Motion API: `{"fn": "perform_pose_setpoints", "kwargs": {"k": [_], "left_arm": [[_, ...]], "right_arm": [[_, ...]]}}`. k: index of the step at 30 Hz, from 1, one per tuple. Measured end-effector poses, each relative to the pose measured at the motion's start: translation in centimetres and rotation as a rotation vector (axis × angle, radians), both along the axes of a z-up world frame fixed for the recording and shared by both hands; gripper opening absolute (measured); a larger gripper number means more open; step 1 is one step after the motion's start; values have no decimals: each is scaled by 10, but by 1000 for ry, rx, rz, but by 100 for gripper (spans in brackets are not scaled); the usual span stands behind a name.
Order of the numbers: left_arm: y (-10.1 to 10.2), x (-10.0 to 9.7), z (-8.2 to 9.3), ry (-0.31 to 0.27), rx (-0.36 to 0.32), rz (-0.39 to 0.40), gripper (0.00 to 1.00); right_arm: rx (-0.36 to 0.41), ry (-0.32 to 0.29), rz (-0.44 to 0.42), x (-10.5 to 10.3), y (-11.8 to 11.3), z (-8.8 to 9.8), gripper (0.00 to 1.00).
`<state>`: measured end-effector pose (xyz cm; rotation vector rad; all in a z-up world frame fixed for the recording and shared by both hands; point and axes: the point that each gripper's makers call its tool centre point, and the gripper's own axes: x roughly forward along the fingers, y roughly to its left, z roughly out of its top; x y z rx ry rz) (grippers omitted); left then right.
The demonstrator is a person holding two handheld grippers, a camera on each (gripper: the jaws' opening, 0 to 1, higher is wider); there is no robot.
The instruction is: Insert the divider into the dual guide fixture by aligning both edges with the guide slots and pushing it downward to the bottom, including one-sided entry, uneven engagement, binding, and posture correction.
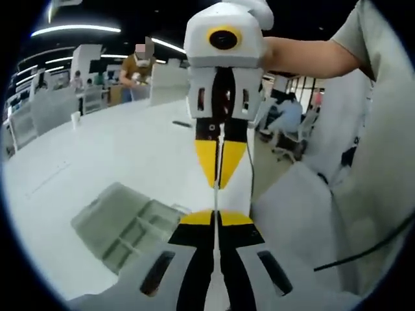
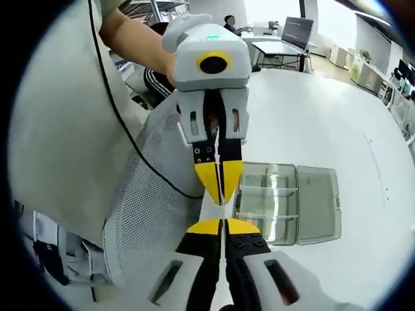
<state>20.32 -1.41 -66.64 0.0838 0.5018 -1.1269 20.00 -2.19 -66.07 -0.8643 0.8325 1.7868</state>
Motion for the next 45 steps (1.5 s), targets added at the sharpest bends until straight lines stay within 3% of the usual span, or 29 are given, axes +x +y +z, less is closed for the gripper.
{"fn": "perform_pose_setpoints", "kwargs": {"k": [6, 13, 26, 36, 45], "left_arm": [[0, -2, -3, 11, -1, -2, 0], [-1, -4, -7, 36, -1, 6, 0], [-1, -4, -12, 65, 7, 15, 1], [6, 2, -14, 85, 11, 73, 8], [18, 11, -7, 51, 14, 122, 13]], "right_arm": [[-19, 66, -44, -5, 2, 3, 0], [-42, 69, -52, -6, 2, 0, 0], [-13, 143, -147, -7, 9, 2, 0], [-16, 119, -138, -5, 11, 1, 0], [-44, 79, -140, 6, 11, -2, 0]]}}
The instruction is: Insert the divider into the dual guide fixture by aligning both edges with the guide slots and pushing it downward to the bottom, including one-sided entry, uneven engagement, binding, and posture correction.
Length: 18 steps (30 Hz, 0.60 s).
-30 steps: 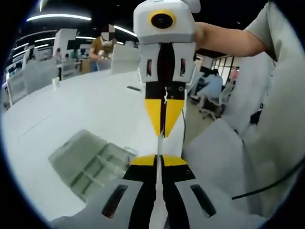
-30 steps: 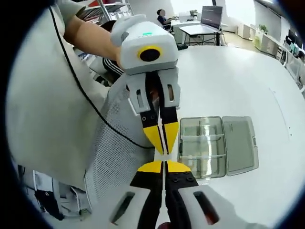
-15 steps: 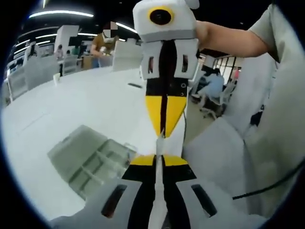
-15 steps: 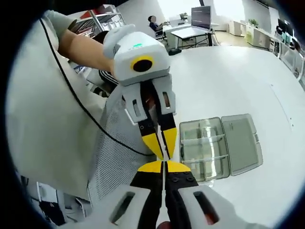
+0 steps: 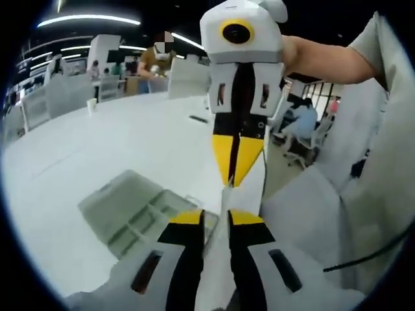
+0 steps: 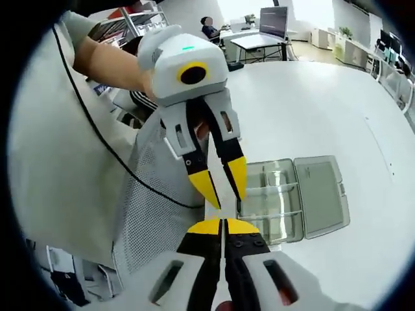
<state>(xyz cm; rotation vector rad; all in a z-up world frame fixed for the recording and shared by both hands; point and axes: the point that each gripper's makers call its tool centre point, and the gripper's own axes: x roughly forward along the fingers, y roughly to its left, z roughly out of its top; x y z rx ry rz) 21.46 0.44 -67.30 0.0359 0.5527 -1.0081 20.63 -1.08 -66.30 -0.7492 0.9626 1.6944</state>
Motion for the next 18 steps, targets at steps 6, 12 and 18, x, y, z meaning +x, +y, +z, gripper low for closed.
{"fn": "perform_pose_setpoints", "kwargs": {"k": [6, 12, 18], "left_arm": [[7, 1, 4, -17, 0, 30, 19], [15, 0, 5, -27, 7, 70, 27], [25, -2, 4, -25, 7, 114, 30]], "right_arm": [[-12, -18, -4, 8, 2, -2, 0], [-28, -35, -12, 19, 6, -7, 0], [-44, -54, -3, 25, 10, -10, 0]]}}
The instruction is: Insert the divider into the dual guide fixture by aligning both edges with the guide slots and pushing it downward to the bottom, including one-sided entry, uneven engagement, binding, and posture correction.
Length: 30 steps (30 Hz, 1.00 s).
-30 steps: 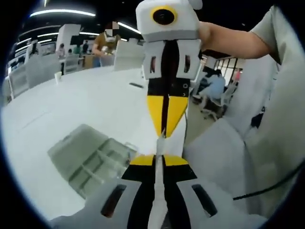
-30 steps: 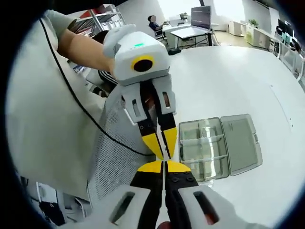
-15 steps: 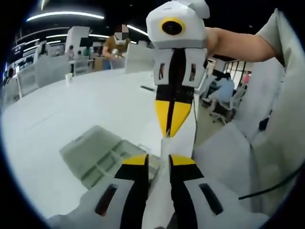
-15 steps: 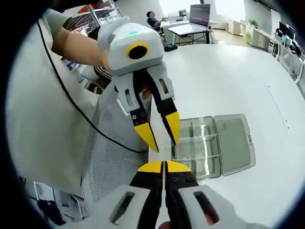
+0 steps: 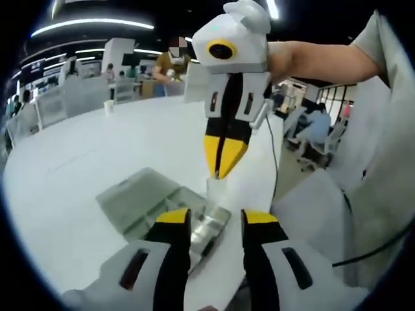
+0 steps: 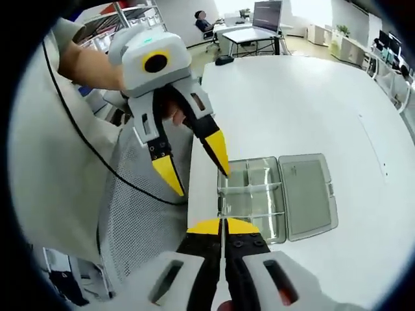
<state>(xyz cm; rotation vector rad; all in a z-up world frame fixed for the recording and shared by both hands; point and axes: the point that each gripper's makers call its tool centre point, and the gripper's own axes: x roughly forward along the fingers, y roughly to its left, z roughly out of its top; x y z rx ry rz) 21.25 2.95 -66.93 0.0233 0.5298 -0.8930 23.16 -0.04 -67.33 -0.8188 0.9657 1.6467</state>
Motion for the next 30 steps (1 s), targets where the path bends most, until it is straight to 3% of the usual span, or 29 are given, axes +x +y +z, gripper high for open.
{"fn": "perform_pose_setpoints", "kwargs": {"k": [12, 30], "left_arm": [[16, -2, -3, 29, 6, 110, 46], [24, -7, -10, 53, 24, 169, 58]], "right_arm": [[-30, -24, 18, 5, 7, -7, 0], [-46, -85, 32, 14, 21, -15, 0]]}}
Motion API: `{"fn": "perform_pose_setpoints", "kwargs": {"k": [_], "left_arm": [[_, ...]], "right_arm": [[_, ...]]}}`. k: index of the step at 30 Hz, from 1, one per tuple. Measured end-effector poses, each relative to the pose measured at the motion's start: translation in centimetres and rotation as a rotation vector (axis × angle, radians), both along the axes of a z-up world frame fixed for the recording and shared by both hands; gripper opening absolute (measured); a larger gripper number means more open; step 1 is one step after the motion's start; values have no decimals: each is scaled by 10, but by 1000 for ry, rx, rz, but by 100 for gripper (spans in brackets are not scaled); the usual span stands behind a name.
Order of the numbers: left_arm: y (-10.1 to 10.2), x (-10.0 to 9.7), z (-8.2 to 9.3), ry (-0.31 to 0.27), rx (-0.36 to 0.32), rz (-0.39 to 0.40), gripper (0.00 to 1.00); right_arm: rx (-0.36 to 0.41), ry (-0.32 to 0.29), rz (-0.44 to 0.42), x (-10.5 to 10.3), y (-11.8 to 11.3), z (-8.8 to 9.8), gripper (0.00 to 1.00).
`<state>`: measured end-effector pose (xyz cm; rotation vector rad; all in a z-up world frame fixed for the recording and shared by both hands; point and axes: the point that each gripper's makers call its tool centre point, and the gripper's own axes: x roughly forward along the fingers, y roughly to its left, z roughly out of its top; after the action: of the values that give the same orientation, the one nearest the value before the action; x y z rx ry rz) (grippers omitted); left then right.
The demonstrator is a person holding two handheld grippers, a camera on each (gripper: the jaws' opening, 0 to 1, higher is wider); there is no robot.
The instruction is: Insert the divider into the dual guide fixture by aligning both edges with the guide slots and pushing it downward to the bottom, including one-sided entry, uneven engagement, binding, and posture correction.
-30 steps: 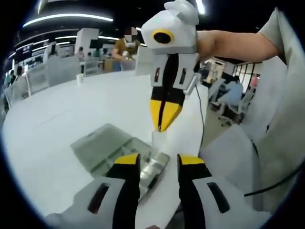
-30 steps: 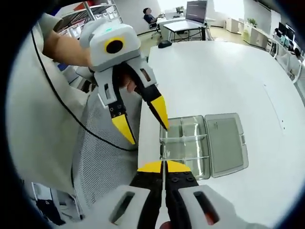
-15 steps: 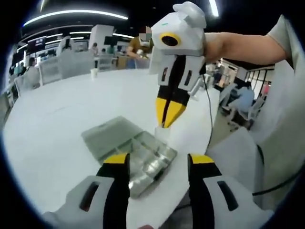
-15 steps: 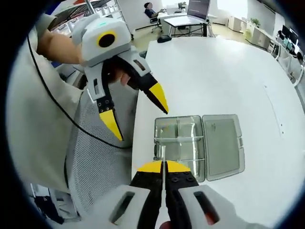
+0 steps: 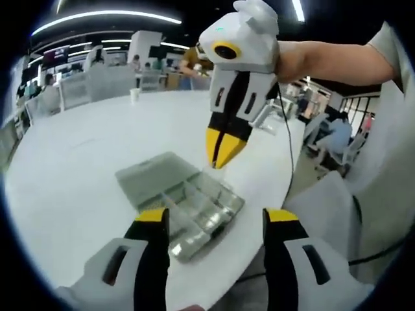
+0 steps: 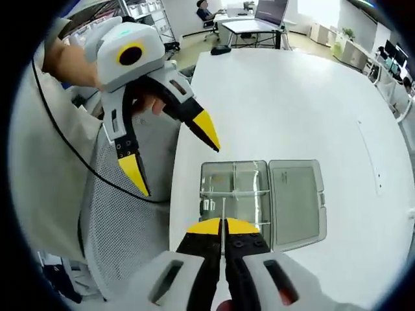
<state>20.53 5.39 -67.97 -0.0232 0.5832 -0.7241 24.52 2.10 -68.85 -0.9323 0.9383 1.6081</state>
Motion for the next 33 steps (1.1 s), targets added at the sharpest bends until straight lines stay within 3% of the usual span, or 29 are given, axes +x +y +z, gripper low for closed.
{"fn": "perform_pose_setpoints", "kwargs": {"k": [8, 33], "left_arm": [[3, 0, -2, 6, 2, 18, 62], [7, -1, -8, 25, -7, 32, 62]], "right_arm": [[-6, -14, 13, 2, 5, -7, 0], [-14, -19, 39, 7, 17, -27, 0]]}}
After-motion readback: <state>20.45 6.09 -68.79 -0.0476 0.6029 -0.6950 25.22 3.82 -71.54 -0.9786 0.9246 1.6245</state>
